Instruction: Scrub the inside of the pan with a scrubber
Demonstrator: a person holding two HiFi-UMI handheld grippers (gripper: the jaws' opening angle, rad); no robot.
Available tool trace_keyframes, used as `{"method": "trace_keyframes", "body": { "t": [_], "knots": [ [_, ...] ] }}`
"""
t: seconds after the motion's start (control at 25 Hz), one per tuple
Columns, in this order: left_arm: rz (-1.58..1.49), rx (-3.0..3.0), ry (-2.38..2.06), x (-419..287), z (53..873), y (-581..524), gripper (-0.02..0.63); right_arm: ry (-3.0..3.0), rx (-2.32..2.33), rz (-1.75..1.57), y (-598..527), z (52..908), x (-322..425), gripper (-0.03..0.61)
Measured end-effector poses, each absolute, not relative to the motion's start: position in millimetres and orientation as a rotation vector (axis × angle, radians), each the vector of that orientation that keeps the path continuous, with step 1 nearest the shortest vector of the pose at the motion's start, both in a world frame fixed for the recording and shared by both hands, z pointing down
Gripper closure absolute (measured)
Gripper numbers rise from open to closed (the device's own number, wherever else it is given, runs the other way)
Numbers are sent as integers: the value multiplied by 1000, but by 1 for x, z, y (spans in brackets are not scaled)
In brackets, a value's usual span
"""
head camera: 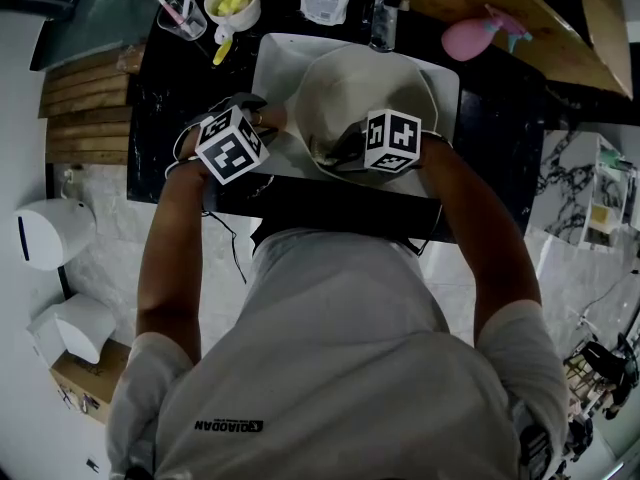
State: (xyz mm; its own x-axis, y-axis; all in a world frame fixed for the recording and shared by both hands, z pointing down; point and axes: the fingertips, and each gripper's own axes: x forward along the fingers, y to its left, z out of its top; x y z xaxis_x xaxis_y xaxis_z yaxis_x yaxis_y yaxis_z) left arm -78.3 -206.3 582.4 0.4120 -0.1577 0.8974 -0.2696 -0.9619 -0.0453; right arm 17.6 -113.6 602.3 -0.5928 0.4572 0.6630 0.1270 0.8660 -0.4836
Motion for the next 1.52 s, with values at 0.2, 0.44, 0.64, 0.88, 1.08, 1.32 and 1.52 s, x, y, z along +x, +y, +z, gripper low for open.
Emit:
{"method": "trace_keyframes", "body": {
  "t": [0.2, 0.44, 0.64, 0.88, 1.08, 1.32, 1.52],
  "knots": [
    [1604, 2547, -388, -78, 582, -206, 388, -2135, -457, 571, -103, 603, 31, 494],
    [1602, 2548, -387, -78, 582, -206, 388, -2087, -482, 642, -94, 600, 44, 495],
    [1603, 2545, -386, -78, 582, -205, 388, -2043, -484, 699, -89, 599, 56, 497],
    [1602, 2548, -386, -78, 582, -205, 388, -1992, -482, 779, -84, 598, 75, 497],
    [1602, 2548, -387, -78, 582, -205, 388, -1953, -481, 822, -79, 594, 90, 499],
    [1602, 2546, -387, -78, 582, -205, 388, -1931, -470, 855, -79, 591, 98, 499],
    [1602, 2548, -386, -78, 582, -205, 388, -1989, -400, 764, -92, 589, 92, 499]
  ]
}}
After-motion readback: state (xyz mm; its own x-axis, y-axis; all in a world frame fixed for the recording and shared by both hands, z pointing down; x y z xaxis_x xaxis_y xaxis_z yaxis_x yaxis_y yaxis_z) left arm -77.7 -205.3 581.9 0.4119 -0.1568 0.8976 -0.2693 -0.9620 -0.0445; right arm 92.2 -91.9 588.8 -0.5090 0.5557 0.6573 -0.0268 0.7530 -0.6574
